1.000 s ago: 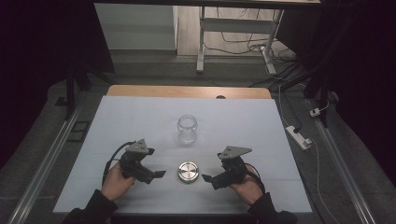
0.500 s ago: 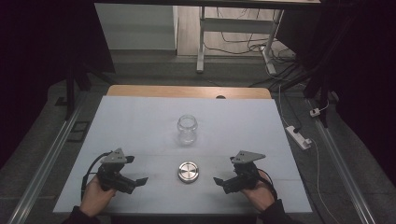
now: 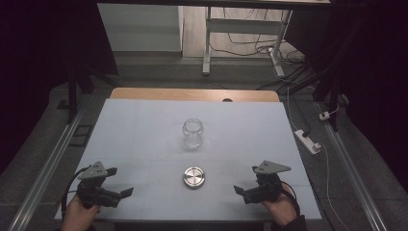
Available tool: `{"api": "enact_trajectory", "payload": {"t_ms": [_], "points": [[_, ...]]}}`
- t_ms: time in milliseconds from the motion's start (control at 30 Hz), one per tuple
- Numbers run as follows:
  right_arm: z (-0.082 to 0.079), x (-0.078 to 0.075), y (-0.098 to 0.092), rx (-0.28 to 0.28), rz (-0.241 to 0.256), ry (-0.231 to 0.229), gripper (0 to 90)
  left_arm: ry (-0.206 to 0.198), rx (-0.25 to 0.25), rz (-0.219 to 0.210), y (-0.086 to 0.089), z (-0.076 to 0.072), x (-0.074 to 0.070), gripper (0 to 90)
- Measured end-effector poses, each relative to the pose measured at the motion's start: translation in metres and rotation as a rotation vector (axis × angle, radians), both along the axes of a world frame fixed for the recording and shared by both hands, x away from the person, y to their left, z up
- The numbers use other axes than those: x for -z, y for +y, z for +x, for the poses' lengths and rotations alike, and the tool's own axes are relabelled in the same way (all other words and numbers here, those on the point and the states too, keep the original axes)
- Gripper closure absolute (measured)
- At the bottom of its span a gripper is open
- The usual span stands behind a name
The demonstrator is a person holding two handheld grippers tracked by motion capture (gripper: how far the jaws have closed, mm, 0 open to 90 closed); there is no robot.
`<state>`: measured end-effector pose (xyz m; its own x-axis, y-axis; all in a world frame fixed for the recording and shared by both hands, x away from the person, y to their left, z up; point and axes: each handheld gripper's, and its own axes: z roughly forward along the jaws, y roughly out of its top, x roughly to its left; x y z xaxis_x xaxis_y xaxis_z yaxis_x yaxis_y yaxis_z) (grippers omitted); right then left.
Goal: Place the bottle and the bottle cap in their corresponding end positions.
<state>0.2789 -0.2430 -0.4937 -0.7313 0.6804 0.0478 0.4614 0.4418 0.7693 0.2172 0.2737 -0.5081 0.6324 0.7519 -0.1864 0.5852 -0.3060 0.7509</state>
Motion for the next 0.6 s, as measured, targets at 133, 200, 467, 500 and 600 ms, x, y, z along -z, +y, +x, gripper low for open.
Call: {"api": "enact_trajectory", "payload": {"t_ms": [133, 200, 467, 500, 600], "points": [[-0.004, 0.000, -0.010, 0.032, 0.002, 0.002, 0.0, 0.002, -0.037, 0.007, 0.010, -0.009, 0.003, 0.0], [-0.007, 0.001, -0.014, 0.045, 0.000, 0.003, 0.0, 0.004, -0.047, 0.006, 0.012, -0.011, 0.004, 0.0], [-0.015, 0.002, -0.027, 0.086, -0.015, 0.008, 0.0, 0.029, -0.101, 0.015, 0.027, -0.024, 0.013, 0.0], [-0.018, 0.002, -0.030, 0.099, -0.023, 0.009, 0.0, 0.032, -0.110, 0.013, 0.028, -0.026, 0.013, 0.0], [-0.020, 0.002, -0.034, 0.112, -0.028, 0.013, 0.0, 0.040, -0.127, 0.020, 0.032, -0.030, 0.015, 0.0]]}}
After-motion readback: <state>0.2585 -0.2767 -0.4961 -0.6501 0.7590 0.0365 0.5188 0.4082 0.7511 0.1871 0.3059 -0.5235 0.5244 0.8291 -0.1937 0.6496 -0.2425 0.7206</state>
